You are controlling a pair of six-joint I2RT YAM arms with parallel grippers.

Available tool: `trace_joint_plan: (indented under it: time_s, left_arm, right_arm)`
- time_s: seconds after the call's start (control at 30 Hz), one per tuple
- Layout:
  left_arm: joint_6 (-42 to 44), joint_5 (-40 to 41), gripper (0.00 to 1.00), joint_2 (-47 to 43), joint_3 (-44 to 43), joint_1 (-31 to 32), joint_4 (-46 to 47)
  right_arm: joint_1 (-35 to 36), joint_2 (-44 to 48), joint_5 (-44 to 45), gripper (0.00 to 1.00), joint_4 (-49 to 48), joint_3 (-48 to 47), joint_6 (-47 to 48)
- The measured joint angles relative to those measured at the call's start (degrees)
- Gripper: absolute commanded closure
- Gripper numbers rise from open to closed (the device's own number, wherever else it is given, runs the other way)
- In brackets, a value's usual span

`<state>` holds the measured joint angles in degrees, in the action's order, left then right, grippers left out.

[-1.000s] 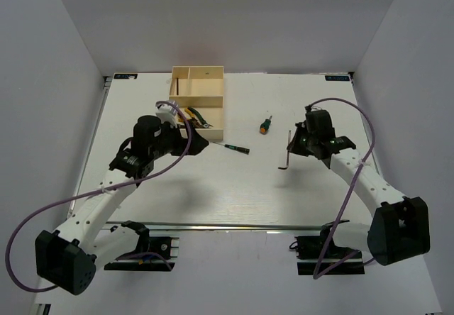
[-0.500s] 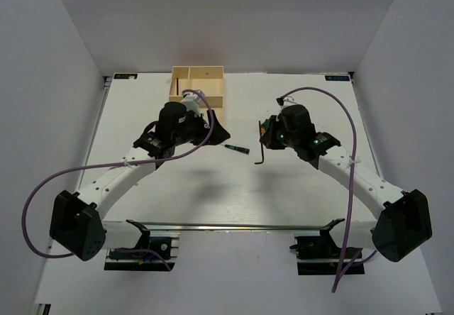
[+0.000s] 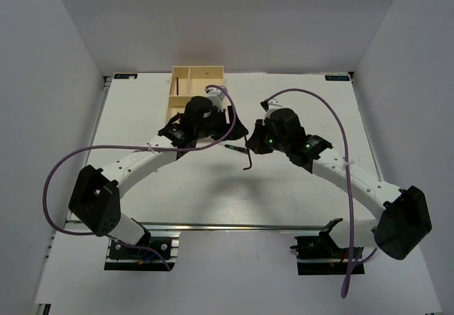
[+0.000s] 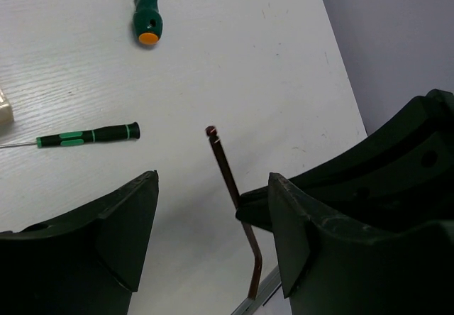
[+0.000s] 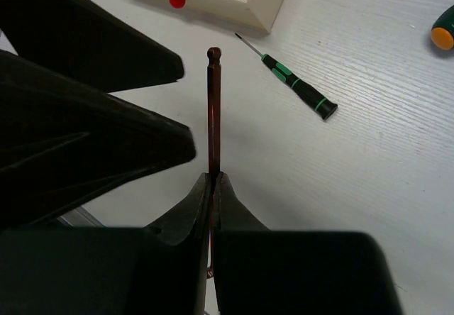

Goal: Sort the tools into containers

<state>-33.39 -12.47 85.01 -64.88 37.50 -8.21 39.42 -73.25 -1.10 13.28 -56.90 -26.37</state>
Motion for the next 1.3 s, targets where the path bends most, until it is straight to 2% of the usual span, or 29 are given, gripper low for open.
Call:
trace_joint_plan:
  time_s: [0.23, 0.33, 0.43, 0.53, 0.77, 0.8, 0.9, 1.07, 1.3]
  left_arm:
    - [-1.44, 2.01, 0.3, 1.92, -0.79, 2.12, 1.01]
    - [-2.25, 2.84, 0.34, 1.97, -0.81, 2.67, 1.4]
    - [-3.15, 3.72, 0.45, 1.97, -0.81, 3.15, 2.12]
    - [-3.74, 4.68, 0.67, 2.01, -0.81, 3.58, 2.89]
    - [-5.64, 5.14, 1.0, 3.54, -0.79, 3.91, 3.82]
    - [-5.88, 5.27, 1.0, 3.61, -0.79, 3.96, 3.91]
    - [-6.38, 5.68, 1.0, 3.56, -0.48, 3.93, 4.33]
    - [-5.03, 7.61, 1.0, 3.52, 0.52, 3.5, 2.71]
    - [0.85, 13.66, 1.0, 3.15, -0.92, 2.1, -1.75]
  right_arm:
    - [0.79, 0.0, 0.04, 1.0, -0.42, 0.0, 0.07]
    - [0.85, 0.0, 0.04, 1.0, -1.09, 0.0, 0.04]
    - [1.07, 0.0, 0.04, 1.0, -1.51, 0.0, 0.04]
    - [1.31, 0.0, -0.15, 1.0, -1.53, 0.02, 0.04]
    - [1.46, 0.0, 0.74, 1.0, -1.4, 0.48, -0.04]
    - [1.49, 0.0, 0.94, 0.9, -1.4, 0.52, -0.02]
    - [1.49, 0.02, 1.05, 0.69, -1.49, 0.55, -0.2]
    - [1.49, 1.29, 2.45, 0.63, -1.49, 0.98, 0.11]
    - [1.49, 8.13, 7.28, 0.61, -0.22, 6.73, 1.44]
